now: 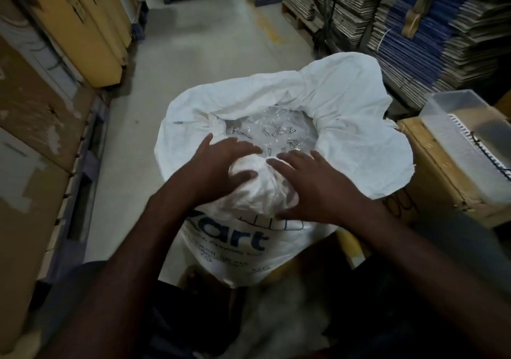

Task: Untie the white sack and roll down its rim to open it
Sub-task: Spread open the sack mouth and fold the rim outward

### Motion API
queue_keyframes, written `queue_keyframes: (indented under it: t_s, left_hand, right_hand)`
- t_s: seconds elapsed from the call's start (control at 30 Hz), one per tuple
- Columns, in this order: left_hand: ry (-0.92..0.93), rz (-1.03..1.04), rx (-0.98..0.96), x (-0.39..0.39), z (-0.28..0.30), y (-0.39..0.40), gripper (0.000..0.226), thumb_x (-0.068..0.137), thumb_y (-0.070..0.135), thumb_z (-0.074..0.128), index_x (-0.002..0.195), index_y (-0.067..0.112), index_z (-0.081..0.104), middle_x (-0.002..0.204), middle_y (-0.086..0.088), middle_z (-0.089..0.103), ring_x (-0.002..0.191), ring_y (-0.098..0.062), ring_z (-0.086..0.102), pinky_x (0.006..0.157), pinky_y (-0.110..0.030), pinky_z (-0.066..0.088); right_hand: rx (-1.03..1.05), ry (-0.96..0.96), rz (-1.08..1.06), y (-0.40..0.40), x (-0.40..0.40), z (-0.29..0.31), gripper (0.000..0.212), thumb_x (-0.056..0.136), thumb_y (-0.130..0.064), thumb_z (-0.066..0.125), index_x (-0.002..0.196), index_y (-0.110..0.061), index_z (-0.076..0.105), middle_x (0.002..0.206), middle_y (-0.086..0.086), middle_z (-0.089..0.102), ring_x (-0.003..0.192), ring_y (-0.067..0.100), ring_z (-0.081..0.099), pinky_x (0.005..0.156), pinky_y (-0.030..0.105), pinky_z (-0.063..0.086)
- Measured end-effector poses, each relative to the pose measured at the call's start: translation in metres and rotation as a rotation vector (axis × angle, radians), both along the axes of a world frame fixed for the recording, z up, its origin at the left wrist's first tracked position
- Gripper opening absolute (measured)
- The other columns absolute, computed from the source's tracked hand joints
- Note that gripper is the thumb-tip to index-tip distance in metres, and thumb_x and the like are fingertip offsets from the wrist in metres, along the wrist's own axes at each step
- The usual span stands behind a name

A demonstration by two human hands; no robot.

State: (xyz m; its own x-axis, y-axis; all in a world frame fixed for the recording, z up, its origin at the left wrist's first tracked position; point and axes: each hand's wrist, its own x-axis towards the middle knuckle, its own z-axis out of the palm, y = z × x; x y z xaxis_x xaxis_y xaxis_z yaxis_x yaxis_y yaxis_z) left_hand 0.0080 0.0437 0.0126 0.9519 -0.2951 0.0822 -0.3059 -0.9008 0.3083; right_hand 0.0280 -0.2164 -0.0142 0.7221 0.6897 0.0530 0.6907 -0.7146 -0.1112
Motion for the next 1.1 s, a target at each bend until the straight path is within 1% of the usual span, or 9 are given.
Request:
queue_keyframes:
  t_s: [0.13, 0.27, 0.5, 0.67, 0.73, 0.87, 0.93, 1.03, 1.1]
  left_hand:
    - [0.108, -0.010, 0.179, -0.031, -0.014, -0.018, 0.116, 0.069, 0.090, 0.066, 0.168, 0.044, 0.025, 0.178, 0.014, 0.025, 0.169, -0.025, 0.009, 0.134, -0.061, 0.003]
    - [0.040, 0.051, 0.247, -0.041, -0.032, -0.019, 0.128, 0.073, 0.077, 0.082, 0.172, 0.039, 0.011, 0.181, 0.008, 0.014, 0.169, -0.032, 0.004, 0.133, -0.064, 0.002]
    - [-0.334, 0.081, 0.157, -0.030, -0.019, -0.016, 0.078, 0.093, 0.042, 0.069, 0.164, 0.028, 0.041, 0.172, -0.003, 0.041, 0.155, -0.031, 0.044, 0.127, -0.059, 0.031]
    - [-0.462, 0.123, 0.012, -0.022, 0.000, -0.024, 0.060, 0.098, 0.041, 0.039, 0.149, 0.018, 0.063, 0.150, -0.007, 0.065, 0.135, -0.030, 0.063, 0.122, -0.054, 0.041]
    - [-0.503, 0.122, -0.012, -0.019, 0.008, -0.029, 0.060, 0.107, 0.047, 0.030, 0.139, 0.014, 0.069, 0.125, -0.009, 0.075, 0.116, -0.034, 0.068, 0.115, -0.052, 0.045]
    - [-0.511, 0.165, 0.073, -0.007, 0.004, -0.029, 0.042, 0.094, 0.013, 0.049, 0.133, 0.019, 0.064, 0.100, -0.005, 0.067, 0.091, -0.036, 0.064, 0.083, -0.049, 0.050]
    - [-0.469, 0.145, 0.099, -0.003, 0.001, -0.026, 0.037, 0.102, 0.033, 0.054, 0.137, 0.023, 0.059, 0.107, -0.003, 0.063, 0.096, -0.033, 0.061, 0.085, -0.049, 0.046]
    - [-0.268, 0.091, 0.112, -0.003, -0.001, -0.022, 0.090, 0.090, 0.089, 0.049, 0.153, 0.025, 0.045, 0.127, -0.001, 0.058, 0.114, -0.025, 0.054, 0.103, -0.050, 0.041]
    - [-0.184, 0.086, 0.057, -0.008, -0.006, -0.023, 0.093, 0.093, 0.092, 0.035, 0.160, 0.027, 0.036, 0.130, 0.002, 0.051, 0.121, -0.021, 0.047, 0.110, -0.048, 0.034]
  right_hand:
    - [-0.122, -0.079, -0.031, 0.006, -0.008, -0.022, 0.128, 0.066, -0.071, 0.082, 0.166, -0.025, 0.016, 0.166, 0.012, 0.031, 0.153, 0.038, 0.030, 0.120, 0.063, 0.029]
    - [-0.033, -0.090, -0.045, 0.013, -0.004, -0.016, 0.098, 0.077, -0.047, 0.082, 0.159, -0.023, 0.033, 0.156, 0.006, 0.047, 0.137, 0.031, 0.053, 0.114, 0.056, 0.038]
    - [0.355, -0.329, -0.086, 0.009, 0.008, 0.017, 0.045, 0.080, -0.026, 0.074, 0.124, -0.015, 0.073, 0.119, 0.002, 0.075, 0.097, 0.028, 0.069, 0.083, 0.037, 0.052]
    - [0.326, -0.379, -0.042, 0.010, 0.018, 0.024, 0.044, 0.094, -0.028, 0.061, 0.135, -0.014, 0.065, 0.124, 0.004, 0.072, 0.110, 0.028, 0.065, 0.104, 0.047, 0.050]
    - [0.318, -0.372, -0.072, 0.013, 0.015, 0.026, 0.045, 0.094, -0.026, 0.061, 0.138, -0.016, 0.061, 0.121, 0.006, 0.072, 0.104, 0.032, 0.067, 0.090, 0.045, 0.055]
    - [0.288, -0.332, -0.151, 0.016, 0.012, 0.028, 0.043, 0.094, -0.024, 0.056, 0.137, -0.021, 0.054, 0.105, 0.004, 0.066, 0.076, 0.036, 0.066, 0.053, 0.038, 0.047]
    - [0.290, -0.324, -0.146, 0.013, 0.015, 0.028, 0.040, 0.096, -0.019, 0.056, 0.135, -0.023, 0.051, 0.103, 0.003, 0.060, 0.076, 0.034, 0.062, 0.051, 0.038, 0.043]
    - [0.302, -0.283, -0.102, 0.006, 0.021, 0.026, 0.041, 0.098, -0.015, 0.052, 0.138, -0.023, 0.047, 0.104, 0.003, 0.055, 0.080, 0.031, 0.059, 0.052, 0.039, 0.043]
    - [0.294, -0.233, -0.049, 0.001, 0.025, 0.023, 0.045, 0.099, -0.020, 0.048, 0.143, -0.024, 0.043, 0.111, 0.003, 0.055, 0.088, 0.030, 0.060, 0.058, 0.040, 0.047]
